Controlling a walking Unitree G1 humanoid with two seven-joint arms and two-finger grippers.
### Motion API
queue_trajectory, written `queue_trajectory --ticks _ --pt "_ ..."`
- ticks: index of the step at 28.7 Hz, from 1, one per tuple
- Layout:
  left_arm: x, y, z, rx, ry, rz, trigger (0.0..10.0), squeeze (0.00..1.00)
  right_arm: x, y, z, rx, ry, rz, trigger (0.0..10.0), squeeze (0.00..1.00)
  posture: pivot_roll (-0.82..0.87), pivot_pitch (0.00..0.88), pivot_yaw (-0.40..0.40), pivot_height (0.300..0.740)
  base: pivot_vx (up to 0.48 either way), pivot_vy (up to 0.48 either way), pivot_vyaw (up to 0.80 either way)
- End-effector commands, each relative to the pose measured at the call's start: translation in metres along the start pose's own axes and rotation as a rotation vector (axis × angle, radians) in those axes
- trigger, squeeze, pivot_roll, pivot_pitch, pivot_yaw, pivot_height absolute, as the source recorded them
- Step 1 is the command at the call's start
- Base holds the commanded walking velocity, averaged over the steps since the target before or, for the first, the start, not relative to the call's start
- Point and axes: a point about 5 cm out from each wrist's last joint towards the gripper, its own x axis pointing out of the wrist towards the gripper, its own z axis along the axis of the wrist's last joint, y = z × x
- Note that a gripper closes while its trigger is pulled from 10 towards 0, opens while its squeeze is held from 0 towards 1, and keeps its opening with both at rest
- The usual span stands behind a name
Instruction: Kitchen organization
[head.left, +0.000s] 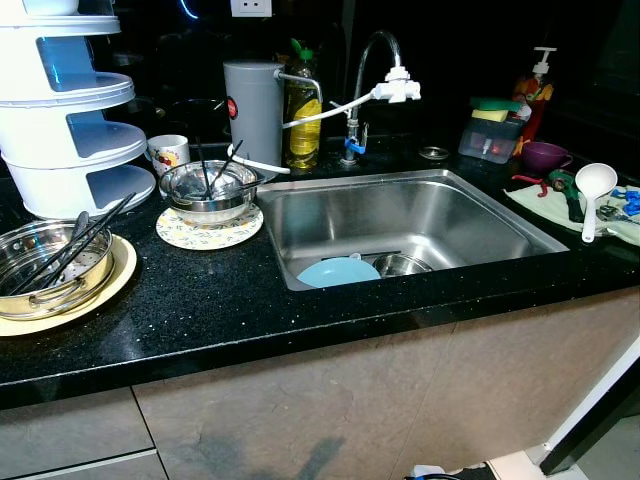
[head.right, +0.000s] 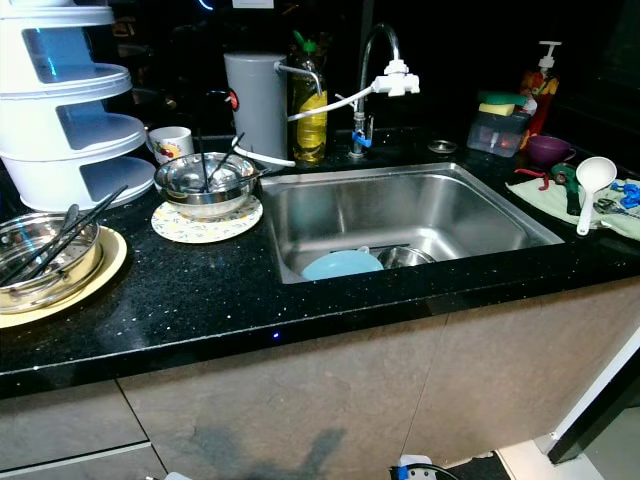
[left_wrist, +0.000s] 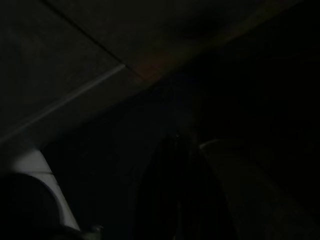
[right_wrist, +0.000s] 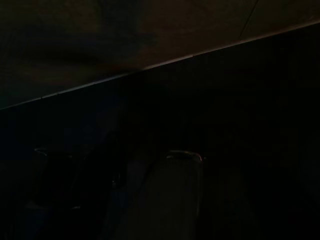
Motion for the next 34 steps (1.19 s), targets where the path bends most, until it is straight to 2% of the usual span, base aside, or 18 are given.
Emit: queue_trajectory --ticks 1,2,3,4,6,14,15,16,17,19,22,25,28,30,31,32,33,34 --pt "-0.001 0.000 -0.008 -0.103 0.050 0.018 10.0 0.00 -0.001 -0.002 -0.008 -0.001 0.032 -0.006 10.0 0.00 0.04 0.107 -0.041 0.740 0.000 0.000 0.00" --pt "-0.001 0.003 -0.011 -0.221 0.085 0.047 10.0 0.00 -0.001 -0.002 -0.008 0.005 0.031 -0.008 10.0 0.00 0.04 0.107 -0.041 0.740 0.000 0.000 0.00" --pt "-0.001 0.004 -0.014 -0.295 0.111 0.064 10.0 0.00 -0.001 -0.002 -0.008 0.010 0.030 -0.009 10.0 0.00 0.04 0.107 -0.041 0.740 0.000 0.000 0.00" --pt "-0.001 0.004 -0.016 -0.329 0.131 0.067 10.0 0.00 -0.001 -0.001 -0.008 0.012 0.030 -0.009 10.0 0.00 0.04 0.101 -0.037 0.740 0.000 0.000 0.00" --pt "-0.002 0.004 -0.018 -0.344 0.144 0.068 10.0 0.00 -0.001 -0.001 -0.008 0.011 0.030 -0.009 10.0 0.00 0.04 0.100 -0.037 0.740 0.000 0.000 0.00" --pt "-0.001 0.005 -0.016 -0.270 0.146 0.056 10.0 0.00 0.000 0.001 -0.005 0.005 0.024 -0.001 10.0 0.00 0.04 0.093 -0.039 0.740 0.000 0.000 0.00" --pt "-0.001 0.006 -0.015 -0.190 0.138 0.049 10.0 0.00 0.000 0.001 -0.004 0.001 0.024 0.001 10.0 0.00 0.04 0.091 -0.040 0.740 0.000 0.000 0.00" --pt "-0.001 0.006 -0.015 -0.190 0.138 0.049 10.0 0.00 0.000 0.001 -0.004 0.001 0.024 0.001 10.0 0.00 0.04 0.091 -0.040 0.740 0.000 0.000 0.00" --pt "-0.001 0.006 -0.013 -0.091 0.126 0.036 10.0 0.00 0.000 0.001 -0.004 -0.004 0.025 0.003 10.0 0.00 0.04 0.091 -0.040 0.740 0.000 0.000 0.00" --pt "-0.001 -0.002 -0.009 0.200 0.087 -0.052 10.0 0.00 0.000 0.003 -0.004 -0.014 0.027 0.008 10.0 0.00 0.04 0.093 -0.039 0.740 0.000 0.000 0.00" --pt "-0.001 -0.007 -0.009 0.238 0.079 -0.084 10.0 0.00 0.000 0.003 -0.004 -0.013 0.026 0.008 10.0 0.00 0.04 0.093 -0.039 0.740 0.000 0.000 0.00" --pt "0.000 -0.006 -0.007 0.103 0.077 -0.042 10.0 0.00 0.000 0.003 -0.005 -0.010 0.026 0.006 10.0 0.00 0.04 0.096 -0.038 0.740 0.000 0.000 0.00" --pt "0.001 -0.007 -0.007 0.076 0.084 -0.043 10.0 0.00 0.000 0.003 -0.005 0.004 0.024 0.002 10.0 0.00 0.04 0.097 -0.033 0.740 0.000 0.000 0.00" --pt "0.000 -0.006 -0.009 0.025 0.095 -0.034 10.0 0.00 0.000 0.003 -0.005 0.015 0.022 -0.002 10.0 0.00 0.04 0.097 -0.033 0.740 0.000 0.000 0.00" --pt "0.000 -0.004 -0.011 -0.118 0.109 0.002 10.0 0.00 0.000 0.002 -0.005 0.015 0.024 -0.003 10.0 0.00 0.04 0.097 -0.033 0.740 0.000 0.000 0.00" --pt "0.000 -0.003 -0.011 -0.184 0.114 0.018 10.0 0.00 0.000 0.002 -0.005 0.014 0.026 -0.003 10.0 0.00 0.04 0.097 -0.033 0.740 0.000 0.000 0.00" --pt "0.000 -0.003 -0.011 -0.184 0.114 0.018 10.0 0.00 0.000 0.002 -0.005 0.014 0.026 -0.003 10.0 0.00 0.04 0.097 -0.033 0.740 0.000 0.000 0.00" --pt "0.000 -0.001 -0.012 -0.262 0.121 0.036 10.0 0.00 0.000 0.002 -0.005 0.015 0.026 -0.004 10.0 0.00 0.04 0.094 -0.027 0.740 0.000 0.000 0.00"
